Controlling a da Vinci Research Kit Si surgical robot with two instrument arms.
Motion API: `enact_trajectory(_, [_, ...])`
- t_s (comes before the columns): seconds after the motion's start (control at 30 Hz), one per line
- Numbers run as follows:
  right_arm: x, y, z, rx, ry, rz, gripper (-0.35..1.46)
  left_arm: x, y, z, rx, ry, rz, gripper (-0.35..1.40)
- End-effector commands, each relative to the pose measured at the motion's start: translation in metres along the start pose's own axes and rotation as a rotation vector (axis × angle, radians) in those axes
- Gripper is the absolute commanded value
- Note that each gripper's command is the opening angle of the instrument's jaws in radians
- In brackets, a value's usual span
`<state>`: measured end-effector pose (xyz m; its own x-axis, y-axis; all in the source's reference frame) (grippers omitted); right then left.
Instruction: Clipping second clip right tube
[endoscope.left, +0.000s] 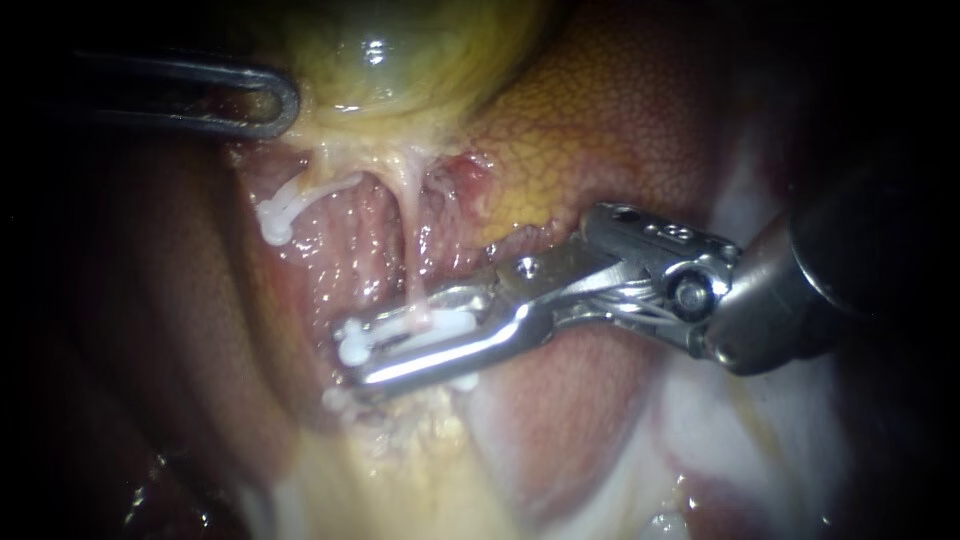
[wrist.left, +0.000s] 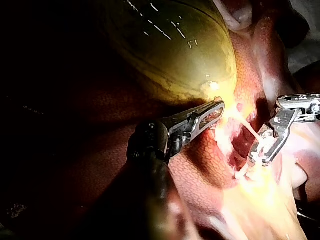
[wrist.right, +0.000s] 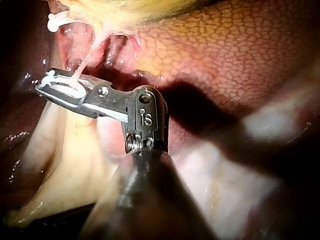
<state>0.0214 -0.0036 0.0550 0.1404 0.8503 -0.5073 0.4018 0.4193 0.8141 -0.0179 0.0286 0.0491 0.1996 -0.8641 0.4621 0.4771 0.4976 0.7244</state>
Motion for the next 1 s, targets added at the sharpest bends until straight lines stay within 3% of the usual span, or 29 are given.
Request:
enact_trajectory(0.03, [-0.0001, 0.0, 0.0, 0.001, -0.001, -0.001, -0.14, 0.0, 0.0, 0.0, 0.0, 0.0, 0.0, -0.35])
enact_trajectory(0.23, [-0.0001, 0.0, 0.0, 0.001, -0.001, -0.001, -0.35, 0.0, 0.0, 0.0, 0.0, 0.0, 0.0, -0.35])
enact_trajectory(0.47, [-0.0002, -0.0002, 0.0001, -0.018, 0.011, 0.004, -0.35, 0.0, -0.0001, 0.0, 0.0, 0.0, 0.0, -0.35])
enact_trajectory(0.6, [-0.0005, -0.0004, 0.0003, -0.035, -0.027, 0.007, -0.35, 0.0, -0.0001, 0.0, -0.001, 0.0, 0.0, -0.35])
enact_trajectory(1.0, [-0.0006, -0.0002, 0.0002, -0.036, -0.027, 0.006, -0.35, 0.0, -0.0001, 0.0, -0.001, 0.0, 0.0, -0.35])
